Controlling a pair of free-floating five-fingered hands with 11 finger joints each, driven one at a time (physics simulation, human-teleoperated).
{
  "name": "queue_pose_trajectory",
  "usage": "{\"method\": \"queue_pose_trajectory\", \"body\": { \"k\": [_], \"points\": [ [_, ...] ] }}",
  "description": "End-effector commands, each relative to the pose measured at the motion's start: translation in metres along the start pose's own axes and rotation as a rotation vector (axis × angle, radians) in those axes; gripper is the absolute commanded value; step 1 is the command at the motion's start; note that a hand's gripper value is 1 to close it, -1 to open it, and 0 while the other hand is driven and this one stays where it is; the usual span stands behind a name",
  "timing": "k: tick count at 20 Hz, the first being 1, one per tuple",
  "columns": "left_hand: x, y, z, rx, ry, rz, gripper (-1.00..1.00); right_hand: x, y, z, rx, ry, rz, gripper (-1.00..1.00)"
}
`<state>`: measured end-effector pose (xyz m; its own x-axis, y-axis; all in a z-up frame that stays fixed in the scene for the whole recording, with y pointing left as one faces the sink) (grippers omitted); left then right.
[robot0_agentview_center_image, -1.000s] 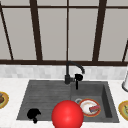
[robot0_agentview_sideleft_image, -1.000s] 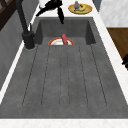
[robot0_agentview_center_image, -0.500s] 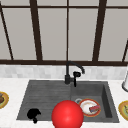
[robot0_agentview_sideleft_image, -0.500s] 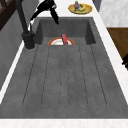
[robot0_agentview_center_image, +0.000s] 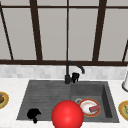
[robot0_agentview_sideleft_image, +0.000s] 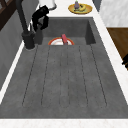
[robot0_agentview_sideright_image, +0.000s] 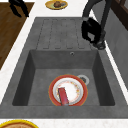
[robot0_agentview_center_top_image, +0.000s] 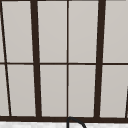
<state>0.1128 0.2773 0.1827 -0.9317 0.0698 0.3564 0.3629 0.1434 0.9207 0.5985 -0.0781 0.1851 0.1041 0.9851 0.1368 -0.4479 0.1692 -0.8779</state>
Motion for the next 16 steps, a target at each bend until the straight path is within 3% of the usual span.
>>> {"method": "queue_pose_trajectory", "body": {
  "k": [1, 6, 7, 8, 10, 16],
  "points": [
    [0.0, 0.0, 0.0, 0.0, 0.0, 0.0, 0.0, -0.033, 0.021, -0.014, 0.002, -0.002, -0.018, 1.0],
    [0.0, 0.0, 0.0, 0.0, 0.0, 0.0, 0.0, -0.064, 0.038, -0.029, 0.008, -0.074, -0.07, 1.0],
    [0.0, 0.0, 0.0, 0.0, 0.0, 0.0, 0.0, -0.057, 0.033, -0.029, 0.012, -0.065, -0.048, -1.0],
    [0.0, 0.0, 0.0, 0.0, 0.0, 0.0, 0.0, -0.054, 0.026, -0.007, -0.074, -0.067, -0.039, -1.0],
    [0.0, 0.0, 0.0, 0.0, 0.0, 0.0, 0.0, -0.063, 0.037, -0.005, -0.151, -0.068, -0.025, -1.0],
    [0.0, 0.0, 0.0, 0.0, 0.0, 0.0, 0.0, -0.072, 0.045, 0.0, -0.217, -0.064, 0.007, -1.0]
  ]
}}
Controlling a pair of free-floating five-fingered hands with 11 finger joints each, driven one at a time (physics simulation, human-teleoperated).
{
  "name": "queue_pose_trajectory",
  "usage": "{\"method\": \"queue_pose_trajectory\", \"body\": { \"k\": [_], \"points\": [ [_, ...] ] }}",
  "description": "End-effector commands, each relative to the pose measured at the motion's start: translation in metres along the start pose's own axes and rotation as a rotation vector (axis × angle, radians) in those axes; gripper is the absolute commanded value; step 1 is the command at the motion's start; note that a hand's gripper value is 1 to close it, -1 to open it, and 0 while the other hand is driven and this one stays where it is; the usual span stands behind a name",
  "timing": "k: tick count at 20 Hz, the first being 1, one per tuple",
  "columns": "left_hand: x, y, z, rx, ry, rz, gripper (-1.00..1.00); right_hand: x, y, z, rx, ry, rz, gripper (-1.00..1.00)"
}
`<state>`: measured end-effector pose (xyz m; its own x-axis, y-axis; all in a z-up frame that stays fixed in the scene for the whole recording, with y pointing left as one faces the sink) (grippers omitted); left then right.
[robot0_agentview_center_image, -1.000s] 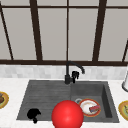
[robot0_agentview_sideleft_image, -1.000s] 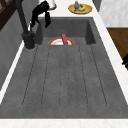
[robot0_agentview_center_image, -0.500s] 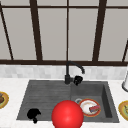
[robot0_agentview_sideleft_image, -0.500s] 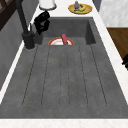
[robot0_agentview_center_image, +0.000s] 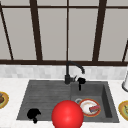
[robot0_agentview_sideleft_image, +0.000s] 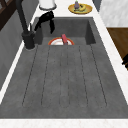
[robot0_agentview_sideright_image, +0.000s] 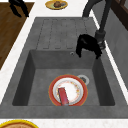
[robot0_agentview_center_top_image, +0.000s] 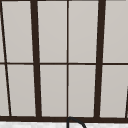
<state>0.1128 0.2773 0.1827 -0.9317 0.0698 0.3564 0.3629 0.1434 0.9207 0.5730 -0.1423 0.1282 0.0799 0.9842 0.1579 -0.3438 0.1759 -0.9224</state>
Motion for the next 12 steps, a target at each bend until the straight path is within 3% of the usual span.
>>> {"method": "queue_pose_trajectory", "body": {
  "k": [1, 12],
  "points": [
    [0.0, 0.0, 0.0, 0.0, 0.0, 0.0, 0.0, 0.002, -0.009, 0.003, -0.121, -0.033, 0.02, -1.0],
    [0.0, 0.0, 0.0, 0.0, 0.0, 0.0, 0.0, 0.014, -0.032, -0.007, -0.303, -0.038, 0.001, -1.0]
  ]
}}
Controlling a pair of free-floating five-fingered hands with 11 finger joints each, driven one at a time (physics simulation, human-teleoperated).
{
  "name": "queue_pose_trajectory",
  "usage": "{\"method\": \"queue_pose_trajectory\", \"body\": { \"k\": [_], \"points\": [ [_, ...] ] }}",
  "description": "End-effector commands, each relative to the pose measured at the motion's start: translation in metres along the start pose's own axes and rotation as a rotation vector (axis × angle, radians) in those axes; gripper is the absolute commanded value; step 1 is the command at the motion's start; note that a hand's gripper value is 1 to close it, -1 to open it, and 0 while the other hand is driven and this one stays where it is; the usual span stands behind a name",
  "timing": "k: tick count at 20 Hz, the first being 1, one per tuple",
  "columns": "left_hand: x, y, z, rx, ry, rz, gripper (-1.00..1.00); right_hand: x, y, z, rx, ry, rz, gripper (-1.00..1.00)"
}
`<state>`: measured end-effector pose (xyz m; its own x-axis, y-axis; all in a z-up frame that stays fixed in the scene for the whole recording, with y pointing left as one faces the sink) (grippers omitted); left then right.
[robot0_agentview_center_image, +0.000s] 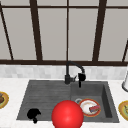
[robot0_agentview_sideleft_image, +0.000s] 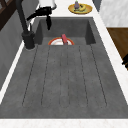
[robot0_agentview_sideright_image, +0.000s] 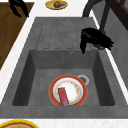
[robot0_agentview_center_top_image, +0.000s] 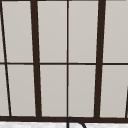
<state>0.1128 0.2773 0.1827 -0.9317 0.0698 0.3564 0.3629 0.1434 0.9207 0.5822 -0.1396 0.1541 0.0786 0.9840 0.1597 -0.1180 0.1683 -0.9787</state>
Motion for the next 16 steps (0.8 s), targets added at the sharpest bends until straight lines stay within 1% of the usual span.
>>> {"method": "queue_pose_trajectory", "body": {
  "k": [1, 3, 4, 6, 7, 8, 9, 11, 12, 13, 14, 16],
  "points": [
    [0.0, 0.0, 0.0, 0.0, 0.0, 0.0, 0.0, 0.008, -0.004, -0.013, -0.09, -0.033, -0.003, -1.0],
    [0.0, 0.0, 0.0, 0.0, 0.0, 0.0, 0.0, 0.012, -0.006, -0.025, -0.116, -0.019, -0.006, -1.0],
    [0.0, 0.0, 0.0, 0.0, 0.0, 0.0, 0.0, 0.016, -0.006, -0.034, -0.112, -0.014, -0.001, -1.0],
    [0.0, 0.0, 0.0, 0.0, 0.0, 0.0, 0.0, 0.026, -0.009, -0.053, -0.078, 0.001, 0.01, -1.0],
    [0.0, 0.0, 0.0, 0.0, 0.0, 0.0, 0.0, 0.029, -0.01, -0.06, -0.065, 0.003, 0.001, -1.0],
    [0.0, 0.0, 0.0, 0.0, 0.0, 0.0, 0.0, 0.034, -0.009, -0.063, -0.037, 0.003, 0.004, -1.0],
    [0.0, 0.0, 0.0, 0.0, 0.0, 0.0, 0.0, 0.038, -0.009, -0.065, -0.007, 0.005, -0.003, -1.0],
    [0.0, 0.0, 0.0, 0.0, 0.0, 0.0, 0.0, 0.046, -0.006, -0.067, 0.018, 0.04, -0.008, -1.0],
    [0.0, 0.0, 0.0, 0.0, 0.0, 0.0, 0.0, 0.047, 0.001, -0.067, 0.03, 0.058, -0.009, -1.0],
    [0.0, 0.0, 0.0, 0.0, 0.0, 0.0, 0.0, 0.046, 0.006, -0.071, 0.03, 0.078, 0.013, -1.0],
    [0.0, 0.0, 0.0, 0.0, 0.0, 0.0, 0.0, 0.042, 0.01, -0.074, 0.014, 0.092, 0.034, -1.0],
    [0.0, 0.0, 0.0, 0.0, 0.0, 0.0, 0.0, 0.045, 0.012, -0.069, 0.013, 0.107, 0.042, -1.0]
  ]
}}
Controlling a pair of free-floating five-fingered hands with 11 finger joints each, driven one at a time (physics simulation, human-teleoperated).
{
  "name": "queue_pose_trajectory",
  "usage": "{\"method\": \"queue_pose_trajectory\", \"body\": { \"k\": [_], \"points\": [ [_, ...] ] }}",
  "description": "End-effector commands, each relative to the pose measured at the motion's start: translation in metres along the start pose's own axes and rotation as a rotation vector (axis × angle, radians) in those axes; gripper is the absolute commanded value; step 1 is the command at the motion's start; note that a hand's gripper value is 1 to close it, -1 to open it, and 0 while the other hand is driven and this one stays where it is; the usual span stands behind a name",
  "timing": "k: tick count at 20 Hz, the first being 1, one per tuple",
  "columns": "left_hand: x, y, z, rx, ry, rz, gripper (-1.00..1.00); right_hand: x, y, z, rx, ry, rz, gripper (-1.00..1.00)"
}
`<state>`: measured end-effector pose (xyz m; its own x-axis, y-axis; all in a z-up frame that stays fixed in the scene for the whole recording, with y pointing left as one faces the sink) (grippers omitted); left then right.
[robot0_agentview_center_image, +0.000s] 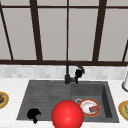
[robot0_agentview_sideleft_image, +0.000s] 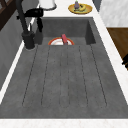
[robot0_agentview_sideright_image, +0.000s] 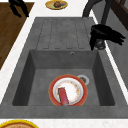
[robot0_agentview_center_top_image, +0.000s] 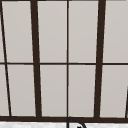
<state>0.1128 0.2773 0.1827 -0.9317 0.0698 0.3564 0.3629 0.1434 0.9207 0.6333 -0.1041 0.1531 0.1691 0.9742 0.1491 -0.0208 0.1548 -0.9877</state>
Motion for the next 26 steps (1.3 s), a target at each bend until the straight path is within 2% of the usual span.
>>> {"method": "queue_pose_trajectory", "body": {
  "k": [1, 2, 3, 4, 9, 12, 13, 14, 17, 25, 26],
  "points": [
    [0.0, 0.0, 0.0, 0.0, 0.0, 0.0, 0.0, 0.011, 0.01, -0.013, 0.12, 0.009, 0.02, -1.0],
    [0.0, 0.0, 0.0, 0.0, 0.0, 0.0, 0.0, 0.012, 0.013, -0.005, 0.106, -0.015, 0.019, -1.0],
    [0.0, 0.0, 0.0, 0.0, 0.0, 0.0, 0.0, 0.011, 0.006, 0.002, 0.097, -0.04, -0.007, -1.0],
    [0.0, 0.0, 0.0, 0.0, 0.0, 0.0, 0.0, 0.012, 0.005, 0.003, 0.101, -0.046, -0.002, -1.0],
    [0.0, 0.0, 0.0, 0.0, 0.0, 0.0, 0.0, 0.023, -0.002, 0.005, 0.207, -0.055, 0.032, -1.0],
    [0.0, 0.0, 0.0, 0.0, 0.0, 0.0, 0.0, 0.027, 0.001, 0.006, 0.288, -0.06, 0.016, -1.0],
    [0.0, 0.0, 0.0, 0.0, 0.0, 0.0, 0.0, 0.029, 0.002, 0.005, 0.317, -0.051, 0.038, -1.0],
    [0.0, 0.0, 0.0, 0.0, 0.0, 0.0, 0.0, 0.024, 0.013, -0.009, 0.313, -0.044, 0.079, -1.0],
    [0.0, 0.0, 0.0, 0.0, 0.0, 0.0, 0.0, 0.021, 0.025, -0.03, 0.31, -0.045, 0.099, -1.0],
    [0.0, 0.0, 0.0, 0.0, 0.0, 0.0, 0.0, 0.019, 0.027, -0.033, 0.314, -0.061, 0.085, -1.0],
    [0.0, 0.0, 0.0, 0.0, 0.0, 0.0, 0.0, 0.024, 0.027, -0.03, 0.324, -0.06, 0.081, 1.0]
  ]
}}
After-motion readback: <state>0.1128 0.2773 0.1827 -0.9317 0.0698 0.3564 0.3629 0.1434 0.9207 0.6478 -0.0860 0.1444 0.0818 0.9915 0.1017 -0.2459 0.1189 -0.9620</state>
